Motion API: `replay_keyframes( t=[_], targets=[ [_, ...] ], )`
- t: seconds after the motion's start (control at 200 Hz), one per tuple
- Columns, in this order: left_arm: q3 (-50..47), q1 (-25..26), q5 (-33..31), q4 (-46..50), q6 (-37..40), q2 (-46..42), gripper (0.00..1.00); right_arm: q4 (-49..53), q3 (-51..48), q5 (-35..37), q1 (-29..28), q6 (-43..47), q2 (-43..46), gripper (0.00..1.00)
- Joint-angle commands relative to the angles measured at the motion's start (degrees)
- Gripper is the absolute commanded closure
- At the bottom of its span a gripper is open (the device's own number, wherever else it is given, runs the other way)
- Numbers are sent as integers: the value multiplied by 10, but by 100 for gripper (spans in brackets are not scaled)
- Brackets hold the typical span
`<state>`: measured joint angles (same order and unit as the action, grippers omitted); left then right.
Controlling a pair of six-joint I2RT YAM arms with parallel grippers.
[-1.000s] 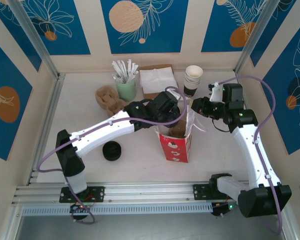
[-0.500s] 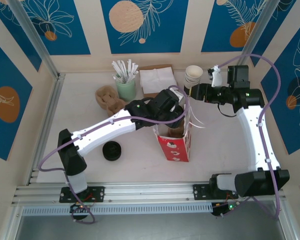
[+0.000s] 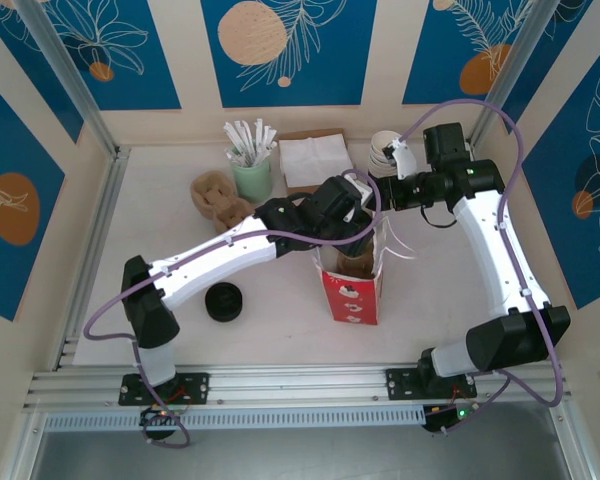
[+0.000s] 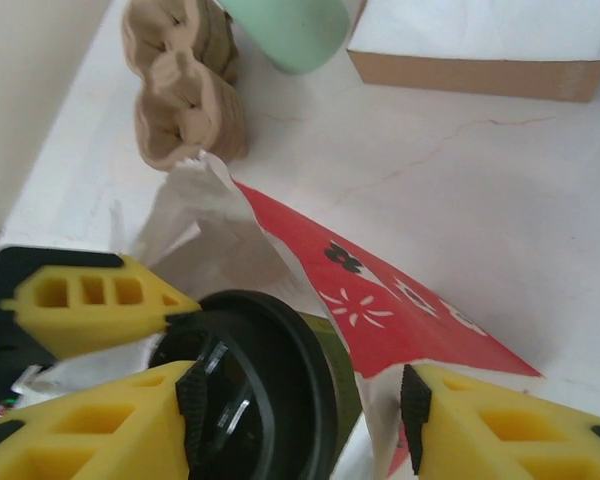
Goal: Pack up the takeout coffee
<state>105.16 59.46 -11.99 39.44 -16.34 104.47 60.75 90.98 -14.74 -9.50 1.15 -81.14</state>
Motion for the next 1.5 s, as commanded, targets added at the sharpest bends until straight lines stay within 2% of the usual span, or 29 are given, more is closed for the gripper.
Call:
replay_keyframes(
  t=[0.0,0.185,0.27,0.36,0.545,0.695,0.91,1.135,1.495],
  targets=[
    [20,-5,8,-1,4,6,27,29,17,69,-15,52,3,42],
    [20,-7,8,1,3,6,27,22,8,99,-28,65,-5,40],
    [19,-8,9,3,2,5,27,15,1,110,-30,63,-11,44],
    [19,-7,9,5,3,4,27,5,8,98,-30,55,-16,55],
    [14,-8,-3,6,3,-4,27,-19,40,78,-28,13,-24,91],
    [4,-8,-28,-5,1,-14,27,-62,34,48,-20,-58,-4,99],
    [-7,-8,-69,-14,2,-22,27,-146,-31,45,-11,-186,55,100],
    [-2,-10,-101,-11,17,-25,27,-256,-156,44,-11,-360,128,100],
    [-36,-11,-101,-24,-4,-33,27,-312,-234,20,-15,-397,166,100]
  ],
)
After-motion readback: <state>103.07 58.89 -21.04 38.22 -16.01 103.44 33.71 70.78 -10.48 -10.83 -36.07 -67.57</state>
